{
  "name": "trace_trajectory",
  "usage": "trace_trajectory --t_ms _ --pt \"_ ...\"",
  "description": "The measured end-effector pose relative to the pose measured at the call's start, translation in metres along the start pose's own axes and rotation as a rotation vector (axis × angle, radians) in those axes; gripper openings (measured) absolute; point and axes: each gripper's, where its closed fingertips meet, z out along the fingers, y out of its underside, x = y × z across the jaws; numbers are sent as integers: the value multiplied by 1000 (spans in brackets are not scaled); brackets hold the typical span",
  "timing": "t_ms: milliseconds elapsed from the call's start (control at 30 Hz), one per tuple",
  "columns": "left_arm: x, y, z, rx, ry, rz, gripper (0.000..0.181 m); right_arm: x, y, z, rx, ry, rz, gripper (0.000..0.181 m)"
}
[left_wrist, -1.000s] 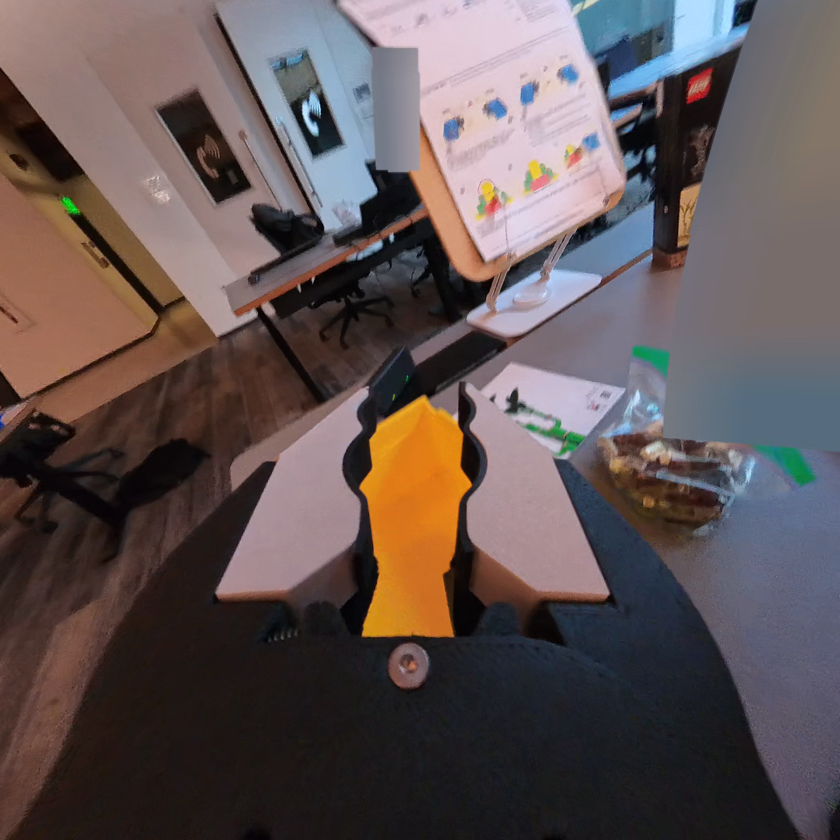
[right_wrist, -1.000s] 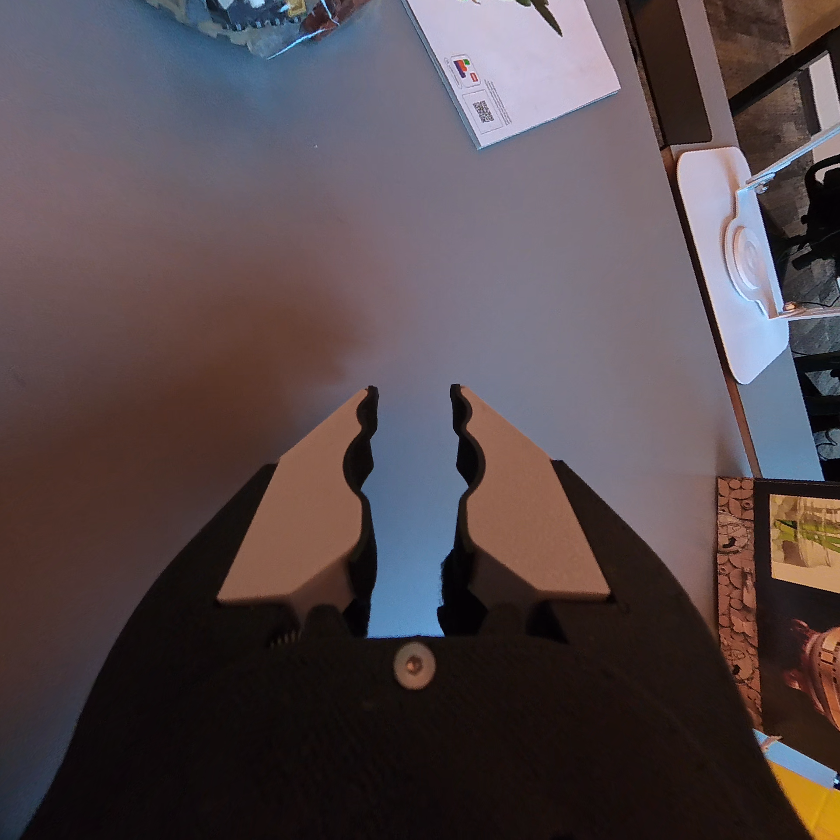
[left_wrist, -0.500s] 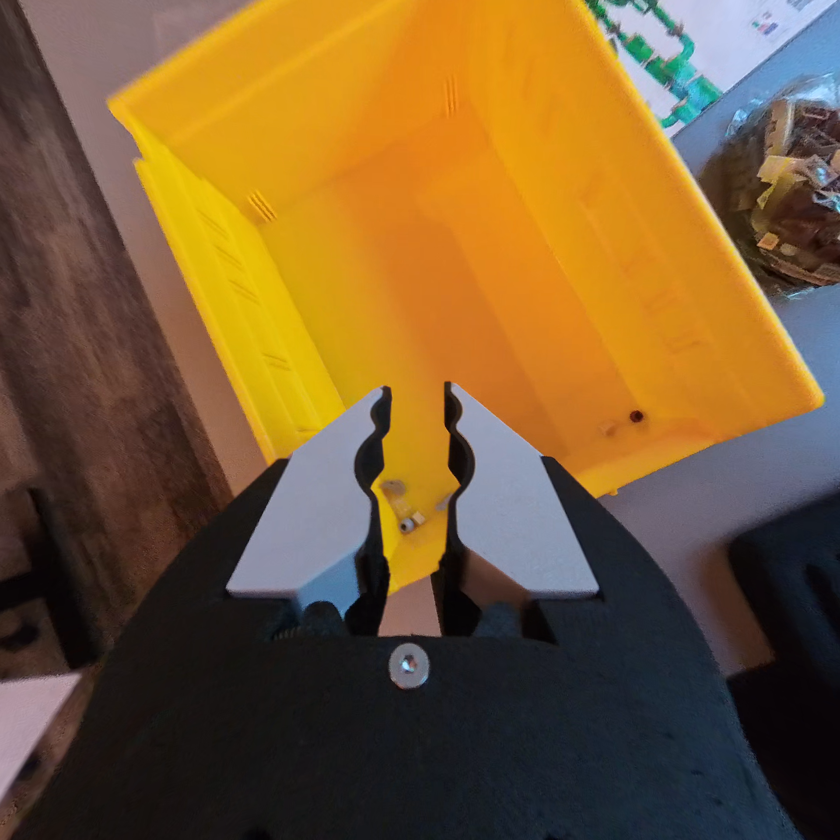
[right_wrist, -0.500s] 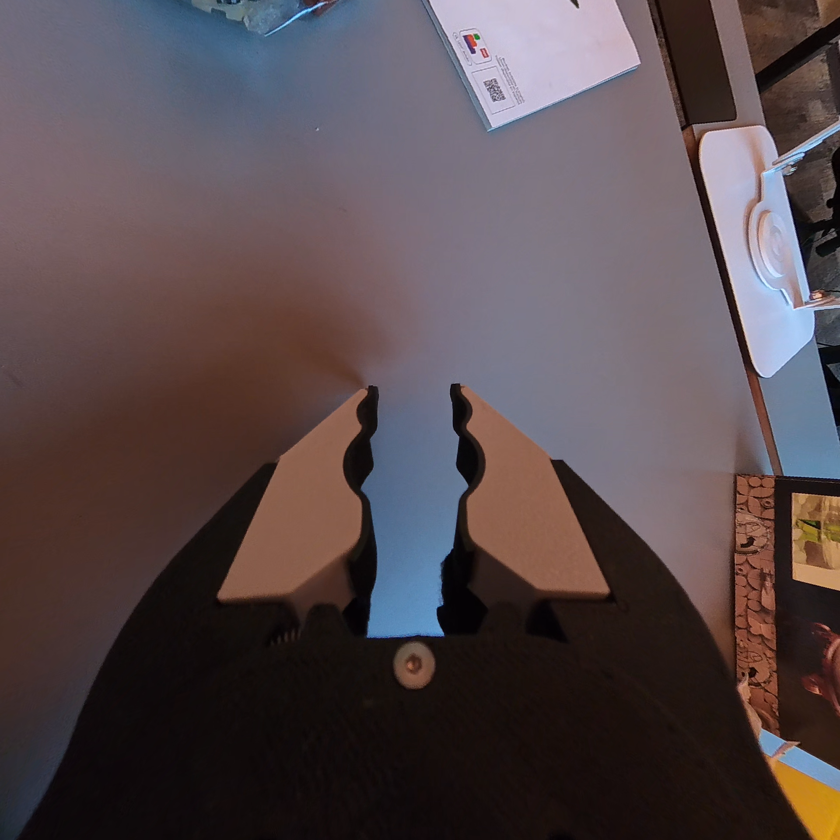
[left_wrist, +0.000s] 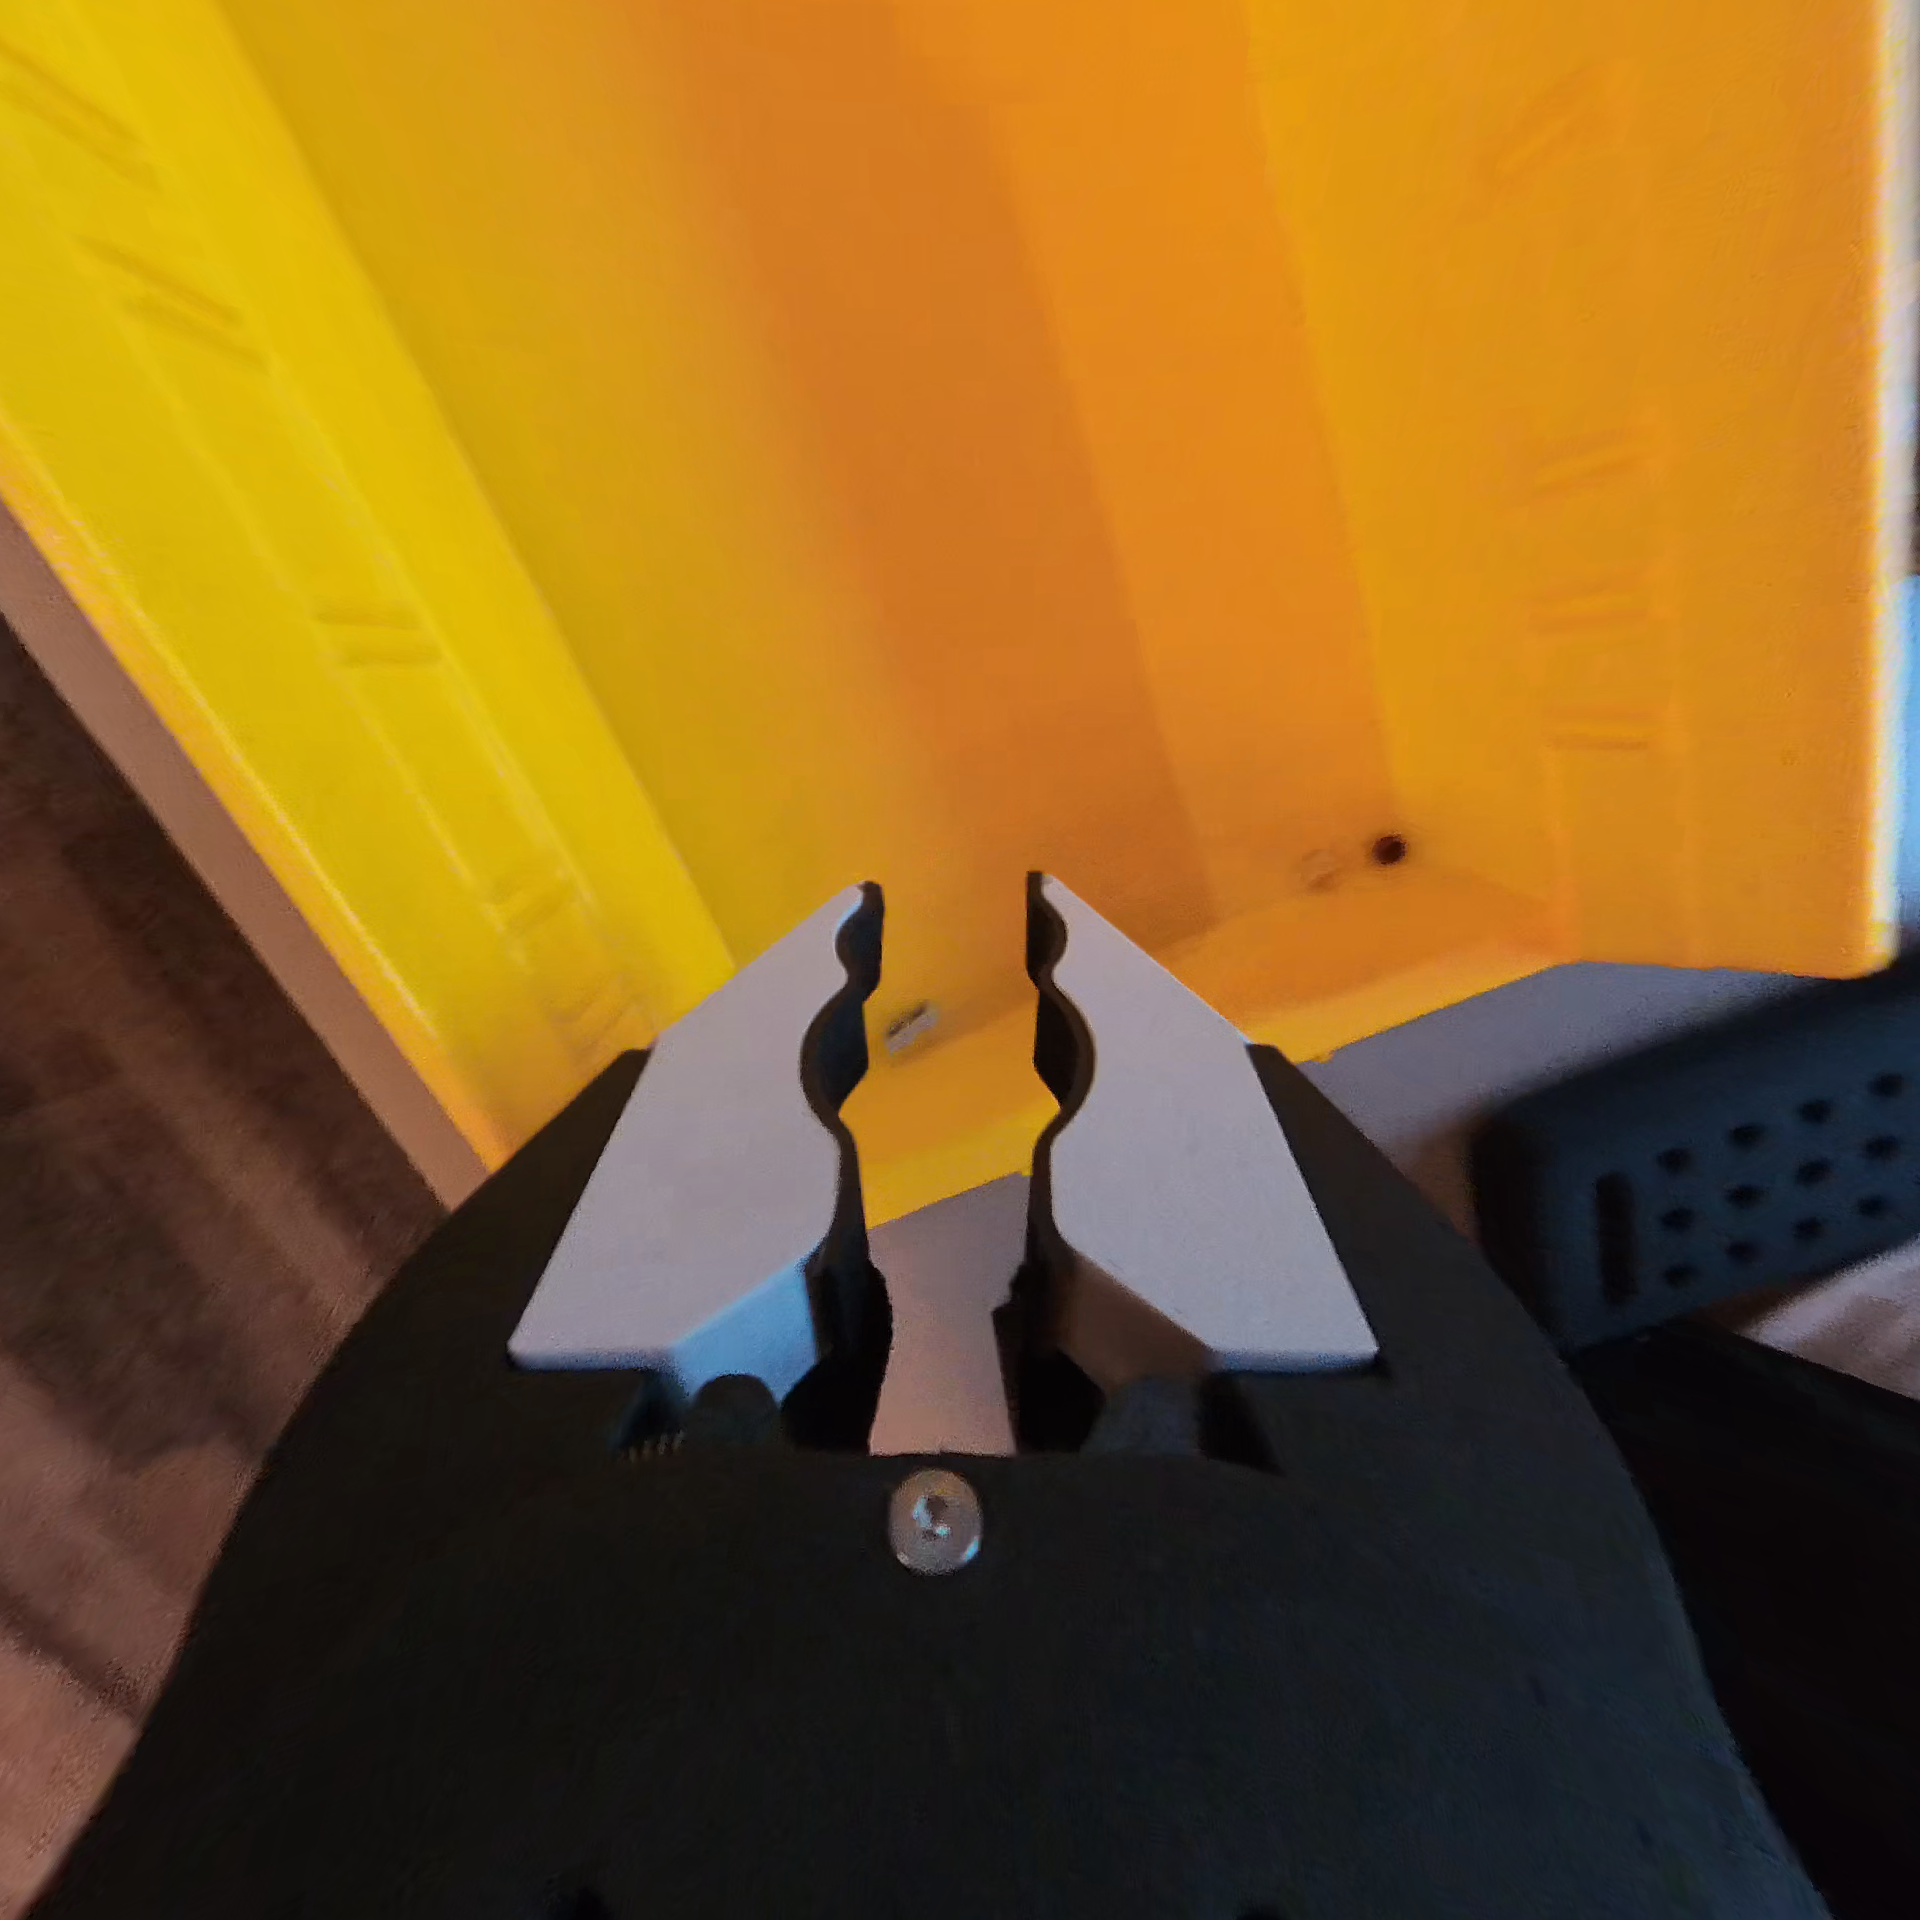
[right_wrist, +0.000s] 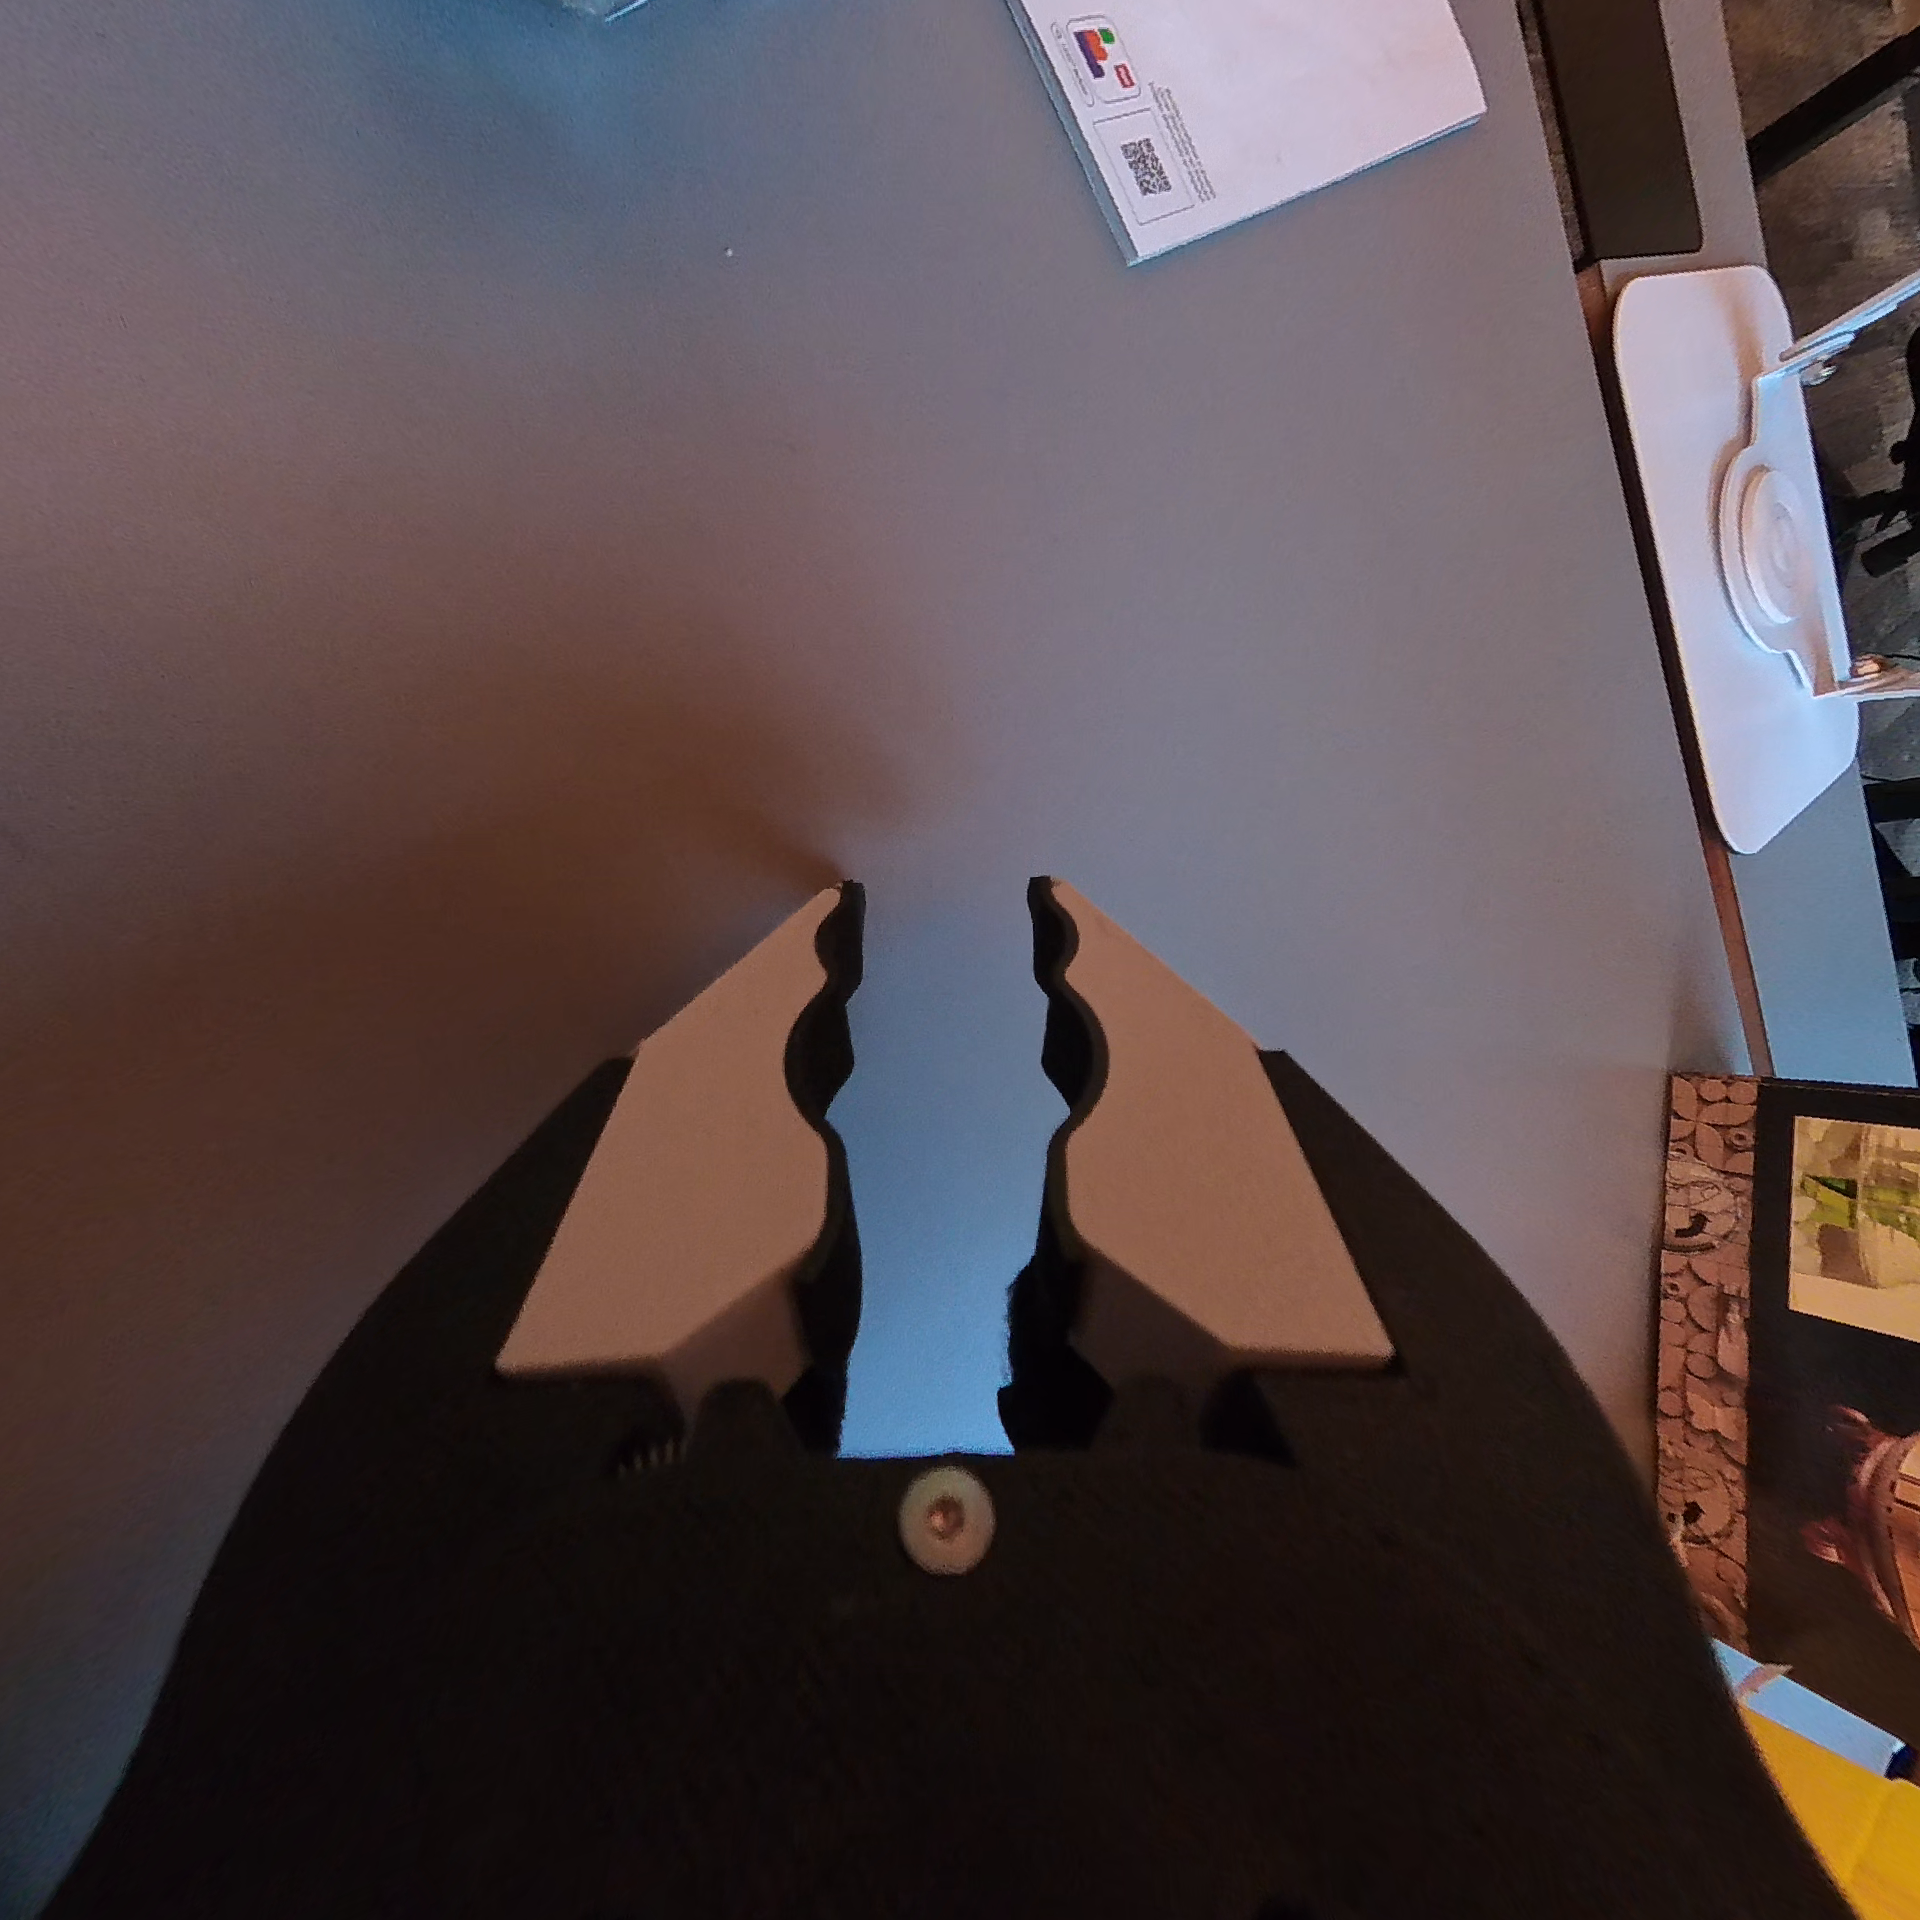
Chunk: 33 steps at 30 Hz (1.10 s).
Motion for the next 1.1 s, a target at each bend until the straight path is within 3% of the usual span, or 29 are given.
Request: trace_trajectory --t_ms 267,400,700,833,1100 --pt "-34 35 24 -246 -196 -103 38 0 0 0 -2 4 -6 32" --pt "-38 43 29 -329 -232 -147 28 0 0 0 -4 4 -8 32" --pt "-39 49 35 -393 -284 -205 29 -1 1 0 -6 4 -11 32" --pt "-47 51 37 -388 -358 -228 15 -1 0 0 -5 3 -13 32" --pt "-41 55 42 -397 -318 -255 23 -2 0 -1 -7 3 -21 32"
